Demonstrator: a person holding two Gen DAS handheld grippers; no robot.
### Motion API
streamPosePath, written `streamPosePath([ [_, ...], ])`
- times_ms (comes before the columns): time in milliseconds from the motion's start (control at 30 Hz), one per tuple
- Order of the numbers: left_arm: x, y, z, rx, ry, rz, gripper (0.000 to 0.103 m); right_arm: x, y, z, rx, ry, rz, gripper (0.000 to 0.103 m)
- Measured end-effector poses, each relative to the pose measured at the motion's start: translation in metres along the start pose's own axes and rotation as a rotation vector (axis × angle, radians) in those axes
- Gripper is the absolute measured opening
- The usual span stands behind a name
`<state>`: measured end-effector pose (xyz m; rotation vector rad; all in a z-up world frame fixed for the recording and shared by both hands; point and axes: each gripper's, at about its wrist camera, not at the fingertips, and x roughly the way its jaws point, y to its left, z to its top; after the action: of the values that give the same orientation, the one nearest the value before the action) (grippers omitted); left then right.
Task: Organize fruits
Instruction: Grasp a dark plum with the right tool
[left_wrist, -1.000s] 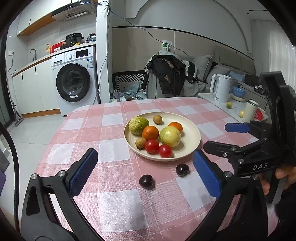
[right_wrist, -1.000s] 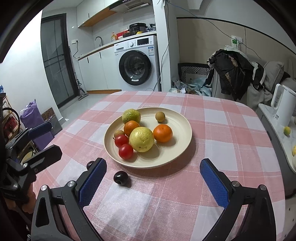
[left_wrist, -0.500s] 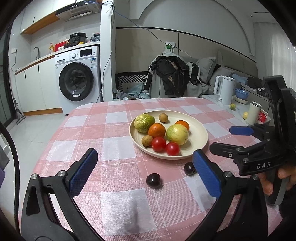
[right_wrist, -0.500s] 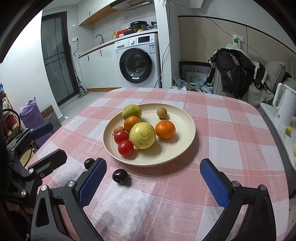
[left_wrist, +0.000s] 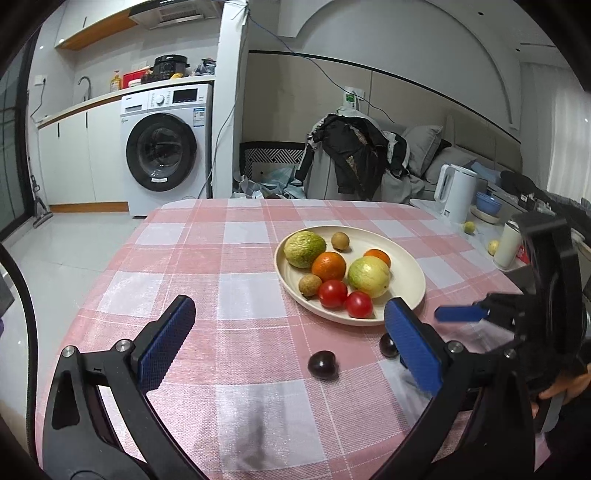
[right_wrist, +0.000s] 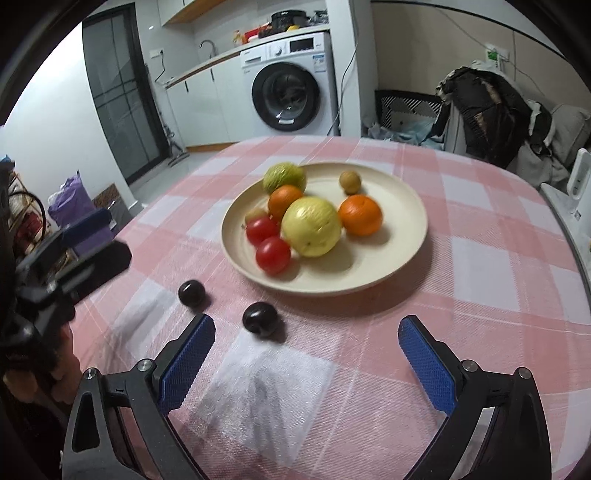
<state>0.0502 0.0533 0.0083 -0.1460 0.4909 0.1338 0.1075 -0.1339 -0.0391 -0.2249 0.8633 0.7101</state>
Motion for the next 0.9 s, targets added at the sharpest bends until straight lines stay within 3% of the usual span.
streamPosePath([
  [133,0.004,0.006,-0.001,-0.028,0.009,-0.006,0.102,0.007,0.011,-0.003,-0.043,0.032,0.021,0.081],
  [200,0.006,0.006,-0.002,-0.031,0.013,-0.010,0.102,0.010,0.014,-0.004,-0.054,0.044,0.031,0.080],
  [333,0.010,0.003,-0.004,-0.017,0.020,0.004,0.102,0.014,0.023,-0.008,-0.092,0.056,0.041,0.065],
  [900,0.021,-0.003,-0.011,0.005,0.062,0.002,0.102,0.027,0.026,-0.004,-0.096,0.091,0.049,0.042],
])
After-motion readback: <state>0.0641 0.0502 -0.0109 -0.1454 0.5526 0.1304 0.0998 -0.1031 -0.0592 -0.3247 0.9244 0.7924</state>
